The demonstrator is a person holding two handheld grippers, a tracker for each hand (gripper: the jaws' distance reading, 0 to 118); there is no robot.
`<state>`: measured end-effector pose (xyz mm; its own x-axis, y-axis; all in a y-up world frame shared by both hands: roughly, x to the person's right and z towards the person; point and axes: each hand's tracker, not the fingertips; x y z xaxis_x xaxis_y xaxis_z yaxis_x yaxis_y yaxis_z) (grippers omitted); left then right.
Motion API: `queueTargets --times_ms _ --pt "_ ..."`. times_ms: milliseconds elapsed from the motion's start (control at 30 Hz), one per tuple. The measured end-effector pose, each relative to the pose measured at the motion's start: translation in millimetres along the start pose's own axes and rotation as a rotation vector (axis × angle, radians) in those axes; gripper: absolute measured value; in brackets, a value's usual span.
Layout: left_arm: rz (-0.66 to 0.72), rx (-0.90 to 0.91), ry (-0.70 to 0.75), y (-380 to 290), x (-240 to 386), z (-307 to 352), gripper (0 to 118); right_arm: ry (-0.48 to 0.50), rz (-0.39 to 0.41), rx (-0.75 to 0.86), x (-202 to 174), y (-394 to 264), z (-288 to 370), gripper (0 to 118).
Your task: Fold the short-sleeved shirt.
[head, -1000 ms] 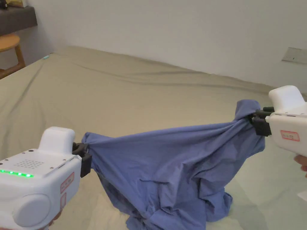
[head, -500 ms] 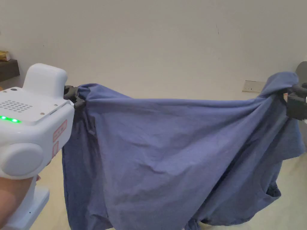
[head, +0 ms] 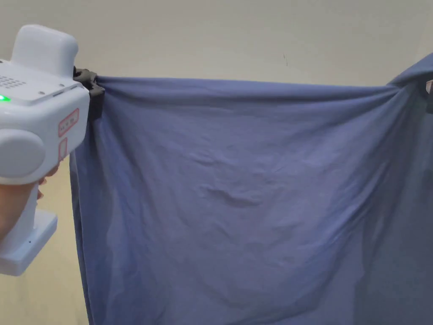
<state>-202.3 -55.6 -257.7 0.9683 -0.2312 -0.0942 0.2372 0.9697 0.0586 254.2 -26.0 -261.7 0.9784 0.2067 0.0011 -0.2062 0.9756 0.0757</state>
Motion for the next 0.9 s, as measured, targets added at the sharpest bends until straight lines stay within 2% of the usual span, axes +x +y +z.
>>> queueTargets --times_ms 100,467,900 --pt "0.015 -0.002 -0.009 8 -1 -18 5 -0.020 0.065 -0.001 -3 4 -15 10" --pt "-0.034 -0.024 -0.001 31 -8 -111 5 -0.040 0.104 -0.025 -14 8 -109 10" --pt "-0.116 -0.047 0.087 37 -3 -235 5 -0.066 0.145 -0.020 -33 19 -247 10"
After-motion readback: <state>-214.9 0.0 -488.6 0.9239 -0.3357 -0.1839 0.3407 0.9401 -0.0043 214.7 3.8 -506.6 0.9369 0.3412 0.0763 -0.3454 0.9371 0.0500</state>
